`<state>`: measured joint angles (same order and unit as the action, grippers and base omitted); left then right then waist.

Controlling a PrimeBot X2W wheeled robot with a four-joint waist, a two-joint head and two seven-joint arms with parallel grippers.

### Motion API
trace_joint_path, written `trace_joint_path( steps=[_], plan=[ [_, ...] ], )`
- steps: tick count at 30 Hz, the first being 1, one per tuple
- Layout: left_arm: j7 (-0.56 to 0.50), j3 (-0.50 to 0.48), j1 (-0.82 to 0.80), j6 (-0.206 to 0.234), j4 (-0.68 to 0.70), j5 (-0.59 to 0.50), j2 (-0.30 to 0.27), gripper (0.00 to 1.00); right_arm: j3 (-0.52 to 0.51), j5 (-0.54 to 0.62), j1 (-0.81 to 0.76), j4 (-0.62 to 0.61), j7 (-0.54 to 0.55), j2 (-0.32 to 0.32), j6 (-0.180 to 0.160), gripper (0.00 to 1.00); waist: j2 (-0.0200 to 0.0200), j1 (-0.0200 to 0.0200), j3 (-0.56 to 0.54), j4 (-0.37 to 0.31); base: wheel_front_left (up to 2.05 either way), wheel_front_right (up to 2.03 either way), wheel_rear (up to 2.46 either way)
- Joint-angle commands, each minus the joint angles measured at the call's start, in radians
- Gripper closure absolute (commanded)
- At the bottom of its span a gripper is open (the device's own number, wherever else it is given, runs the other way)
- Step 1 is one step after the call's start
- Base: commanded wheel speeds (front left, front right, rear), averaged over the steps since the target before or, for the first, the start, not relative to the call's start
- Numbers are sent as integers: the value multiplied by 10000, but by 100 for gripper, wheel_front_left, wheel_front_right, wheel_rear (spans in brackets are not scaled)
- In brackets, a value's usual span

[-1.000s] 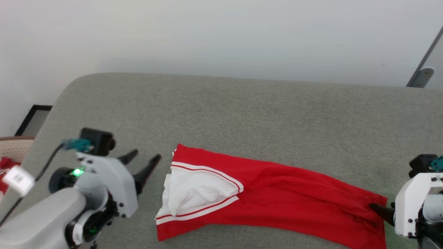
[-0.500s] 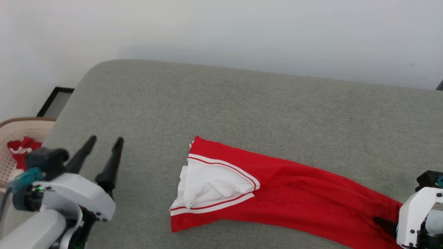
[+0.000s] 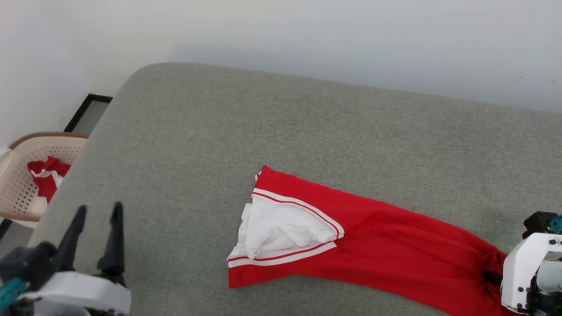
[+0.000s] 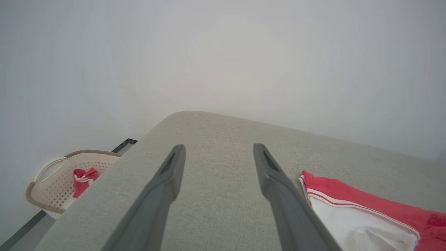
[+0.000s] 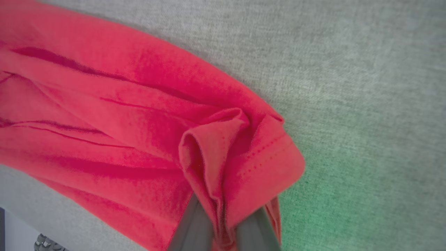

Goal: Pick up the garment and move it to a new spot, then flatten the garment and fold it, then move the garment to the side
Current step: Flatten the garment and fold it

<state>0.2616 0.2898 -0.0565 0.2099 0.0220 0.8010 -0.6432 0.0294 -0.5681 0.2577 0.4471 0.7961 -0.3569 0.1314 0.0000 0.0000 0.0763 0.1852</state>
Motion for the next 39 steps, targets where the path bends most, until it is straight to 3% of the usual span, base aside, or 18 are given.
trace_joint_path(
  steps=[1, 11, 26, 32, 39],
  plan=[
    [34, -477, 332, -185, 8, -326, 342, 0, 226, -106, -22, 187, -4, -28, -17, 100, 0, 0, 30, 25, 0, 0, 0],
    [35, -1781, 1040, -1030, -230, -1386, 1459, 0, 199, -175, 325, 191, -148, -1061, -28, 100, 0, 0, 12, -20, 0, 0, 0],
    [35, -2412, 961, -1821, -671, -2258, 2185, 0, -798, 688, 1040, 1175, -221, -2205, -20, 100, 0, 0, -1, -289, 0, 0, 0],
    [36, -2524, 1098, -2082, -1013, -2385, 2396, 0, -716, 689, 1170, 856, -75, -2019, -18, 100, 0, 0, -104, -387, 0, 0, 0],
    [34, -2714, 1200, -2282, -1258, -2400, 2656, 0, 43, 102, 751, -707, 232, -1578, -17, 100, 0, 0, -380, -333, 0, 0, 0]
  ],
)
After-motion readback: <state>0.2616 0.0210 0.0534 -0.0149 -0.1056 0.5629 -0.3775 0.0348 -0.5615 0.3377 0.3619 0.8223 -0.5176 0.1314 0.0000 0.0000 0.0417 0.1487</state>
